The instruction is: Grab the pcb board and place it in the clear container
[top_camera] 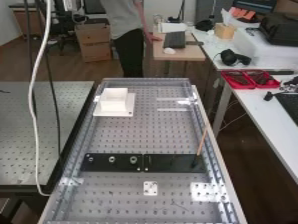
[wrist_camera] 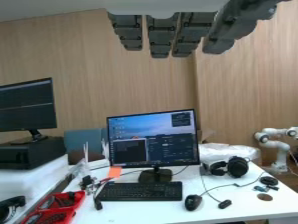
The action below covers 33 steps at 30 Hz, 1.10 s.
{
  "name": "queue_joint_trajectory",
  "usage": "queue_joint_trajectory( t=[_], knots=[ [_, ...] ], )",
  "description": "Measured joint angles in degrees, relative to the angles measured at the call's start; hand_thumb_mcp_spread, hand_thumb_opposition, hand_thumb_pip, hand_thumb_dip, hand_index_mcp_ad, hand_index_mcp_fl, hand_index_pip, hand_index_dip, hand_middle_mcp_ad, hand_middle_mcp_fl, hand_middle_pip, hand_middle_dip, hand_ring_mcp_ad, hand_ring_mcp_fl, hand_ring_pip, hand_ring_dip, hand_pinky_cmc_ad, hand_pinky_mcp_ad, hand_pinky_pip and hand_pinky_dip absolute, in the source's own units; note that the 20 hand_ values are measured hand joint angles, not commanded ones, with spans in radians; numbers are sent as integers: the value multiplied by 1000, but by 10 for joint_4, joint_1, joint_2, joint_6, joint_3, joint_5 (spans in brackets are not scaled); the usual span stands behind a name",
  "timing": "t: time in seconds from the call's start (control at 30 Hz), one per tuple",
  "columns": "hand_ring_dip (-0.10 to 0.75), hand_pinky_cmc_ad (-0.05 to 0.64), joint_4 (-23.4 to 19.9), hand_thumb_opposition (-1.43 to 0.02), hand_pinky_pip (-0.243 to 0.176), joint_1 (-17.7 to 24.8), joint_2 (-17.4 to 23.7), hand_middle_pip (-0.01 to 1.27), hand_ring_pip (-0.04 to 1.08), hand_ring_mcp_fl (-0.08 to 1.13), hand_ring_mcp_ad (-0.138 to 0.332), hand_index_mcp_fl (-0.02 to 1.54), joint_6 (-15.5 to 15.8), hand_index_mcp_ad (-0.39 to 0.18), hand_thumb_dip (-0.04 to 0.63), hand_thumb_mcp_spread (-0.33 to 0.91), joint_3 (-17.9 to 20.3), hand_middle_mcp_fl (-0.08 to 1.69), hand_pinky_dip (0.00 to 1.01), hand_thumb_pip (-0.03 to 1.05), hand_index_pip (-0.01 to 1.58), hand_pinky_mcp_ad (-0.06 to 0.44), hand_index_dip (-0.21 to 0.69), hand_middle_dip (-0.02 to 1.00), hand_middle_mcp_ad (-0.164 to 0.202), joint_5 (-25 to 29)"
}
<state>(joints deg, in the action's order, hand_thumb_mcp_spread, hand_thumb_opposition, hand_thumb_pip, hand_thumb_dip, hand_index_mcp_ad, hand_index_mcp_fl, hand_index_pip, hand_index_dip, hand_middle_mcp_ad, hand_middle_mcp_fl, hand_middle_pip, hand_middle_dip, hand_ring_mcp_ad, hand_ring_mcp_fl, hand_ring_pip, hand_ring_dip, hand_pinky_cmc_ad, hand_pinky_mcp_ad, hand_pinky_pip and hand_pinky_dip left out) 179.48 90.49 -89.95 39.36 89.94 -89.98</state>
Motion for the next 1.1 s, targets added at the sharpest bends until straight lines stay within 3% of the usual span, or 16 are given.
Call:
queue_joint_trajectory(
  t=[0.07, 0.17, 0.27, 0.4, 0.5, 1.1],
  knots=[
    [12, 80, -2, -37, -10, 0, 0, 9, 10, 9, 16, -10, 0, -17, 0, 3, 1, 0, 23, 2, 7, 51, 10, 24, 52, 0],
    [12, 99, -3, -354, -12, 0, 0, 66, 24, 7, 24, -9, -1, 24, 5, 152, 2, 7, 129, 127, 30, 86, 33, 28, 52, -1],
    [10, 180, -4, -476, -31, -1, 0, 98, 56, 7, 94, 9, -2, 47, 9, 171, 2, 0, 229, 127, 52, 129, 49, 24, 59, -1],
    [9, 260, -5, -538, -68, -1, 0, 119, 72, 2, 154, 26, -4, 79, 9, 183, 3, 9, 293, 127, 66, 195, 75, 31, 87, -3],
    [7, 288, -4, -555, -91, -1, -1, 122, 75, 5, 168, 24, -7, 91, 9, 197, 4, 10, 323, 126, 72, 215, 91, 35, 96, -3],
    [-2, 328, -45, -600, -106, 6, -21, 133, 87, 14, 202, 26, -17, 108, 9, 216, 49, 5, 370, 126, 87, 229, 129, 51, 119, 3]
  ],
)
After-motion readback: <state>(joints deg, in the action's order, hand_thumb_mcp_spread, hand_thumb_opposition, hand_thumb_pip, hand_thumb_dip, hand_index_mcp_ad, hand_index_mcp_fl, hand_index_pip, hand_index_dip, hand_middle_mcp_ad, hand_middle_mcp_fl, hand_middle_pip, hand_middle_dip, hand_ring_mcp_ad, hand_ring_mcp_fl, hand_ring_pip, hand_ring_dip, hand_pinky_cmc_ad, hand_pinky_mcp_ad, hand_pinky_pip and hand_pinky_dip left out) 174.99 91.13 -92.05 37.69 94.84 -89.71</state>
